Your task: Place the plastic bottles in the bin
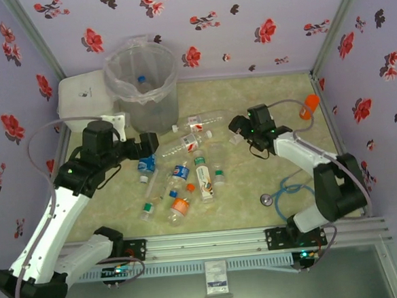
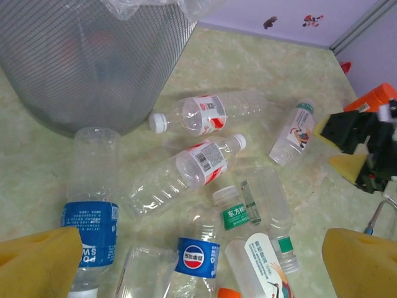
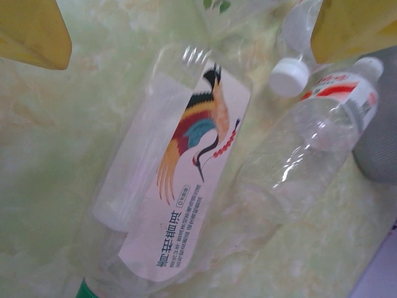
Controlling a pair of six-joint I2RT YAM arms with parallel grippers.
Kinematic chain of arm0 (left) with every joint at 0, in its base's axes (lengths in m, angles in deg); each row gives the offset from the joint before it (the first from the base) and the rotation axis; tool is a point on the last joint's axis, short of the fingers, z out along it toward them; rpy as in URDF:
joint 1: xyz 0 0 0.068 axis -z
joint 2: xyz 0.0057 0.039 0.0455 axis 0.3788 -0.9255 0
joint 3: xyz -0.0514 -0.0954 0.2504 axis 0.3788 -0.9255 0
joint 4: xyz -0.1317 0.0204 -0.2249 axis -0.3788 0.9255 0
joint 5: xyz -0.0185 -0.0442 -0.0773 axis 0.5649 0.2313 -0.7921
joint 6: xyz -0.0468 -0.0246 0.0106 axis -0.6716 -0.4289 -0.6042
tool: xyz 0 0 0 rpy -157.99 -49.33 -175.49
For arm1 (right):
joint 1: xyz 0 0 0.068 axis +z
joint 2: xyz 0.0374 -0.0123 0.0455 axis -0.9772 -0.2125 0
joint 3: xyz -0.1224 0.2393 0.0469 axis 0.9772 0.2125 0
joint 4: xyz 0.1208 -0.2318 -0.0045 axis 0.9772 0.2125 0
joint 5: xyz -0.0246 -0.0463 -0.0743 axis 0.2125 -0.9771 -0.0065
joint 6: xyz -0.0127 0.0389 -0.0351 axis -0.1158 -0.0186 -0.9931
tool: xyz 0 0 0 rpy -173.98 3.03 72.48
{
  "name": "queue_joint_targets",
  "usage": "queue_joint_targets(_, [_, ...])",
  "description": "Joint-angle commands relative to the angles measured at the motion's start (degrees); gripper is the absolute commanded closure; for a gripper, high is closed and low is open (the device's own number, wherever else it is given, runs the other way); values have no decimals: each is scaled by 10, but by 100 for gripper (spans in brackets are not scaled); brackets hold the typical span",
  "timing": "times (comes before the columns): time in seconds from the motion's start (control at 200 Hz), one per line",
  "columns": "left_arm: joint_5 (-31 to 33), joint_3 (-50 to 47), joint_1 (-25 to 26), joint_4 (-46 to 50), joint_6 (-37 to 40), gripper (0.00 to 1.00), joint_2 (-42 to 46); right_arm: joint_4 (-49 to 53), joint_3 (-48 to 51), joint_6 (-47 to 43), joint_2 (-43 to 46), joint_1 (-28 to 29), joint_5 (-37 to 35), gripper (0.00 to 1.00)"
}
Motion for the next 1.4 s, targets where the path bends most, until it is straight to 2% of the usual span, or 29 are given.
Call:
queue_joint_targets(0.0, [-6, 6, 3, -34, 14, 0, 1, -35, -12, 15, -42, 2, -28, 1])
queue_joint_targets(0.155, [8, 29, 3, -25, 29, 0, -16, -48, -29, 5, -102, 1, -29, 1])
queue_joint_targets(0.345, [9, 33, 3, -52, 27, 0, -25, -79, -1, 4, -107, 5, -24, 17])
queue_joint_targets(0.725, [10, 65, 3, -79, 6, 1, -60, -83, 89, -19, 11, 5, -35, 48])
queue_joint_targets(0.955, [8, 86, 3, -81, -8, 1, -74, -46, 130, -49, 96, 8, -30, 64])
queue_joint_targets(1.105, [-6, 87, 3, -88, -24, 1, -78, 13, 155, -92, 183, 19, -28, 71])
queue_joint_targets(1.395, [-33, 86, 5, -108, -58, 2, -81, 27, 225, -127, 346, 58, 28, 81])
